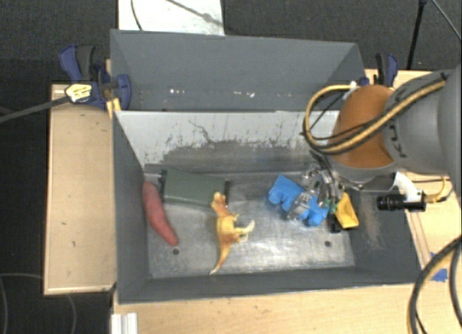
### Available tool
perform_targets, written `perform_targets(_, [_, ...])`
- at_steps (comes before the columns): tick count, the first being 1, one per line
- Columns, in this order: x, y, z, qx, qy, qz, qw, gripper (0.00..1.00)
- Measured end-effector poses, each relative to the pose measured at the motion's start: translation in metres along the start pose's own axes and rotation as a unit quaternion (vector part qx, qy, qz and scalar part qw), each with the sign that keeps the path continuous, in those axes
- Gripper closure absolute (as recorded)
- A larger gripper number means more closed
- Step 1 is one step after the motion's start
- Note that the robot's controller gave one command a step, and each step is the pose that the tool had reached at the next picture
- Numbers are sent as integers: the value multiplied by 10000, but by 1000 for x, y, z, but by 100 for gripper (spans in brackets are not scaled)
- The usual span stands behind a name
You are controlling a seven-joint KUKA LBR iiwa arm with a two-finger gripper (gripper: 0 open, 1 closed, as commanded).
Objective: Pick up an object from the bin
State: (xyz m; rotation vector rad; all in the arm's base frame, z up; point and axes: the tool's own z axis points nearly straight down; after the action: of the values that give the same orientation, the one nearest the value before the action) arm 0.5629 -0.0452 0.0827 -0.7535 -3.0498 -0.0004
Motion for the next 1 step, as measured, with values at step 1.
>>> perform_targets(1, [1, -1, -14, 10, 26, -6, 10000, 100])
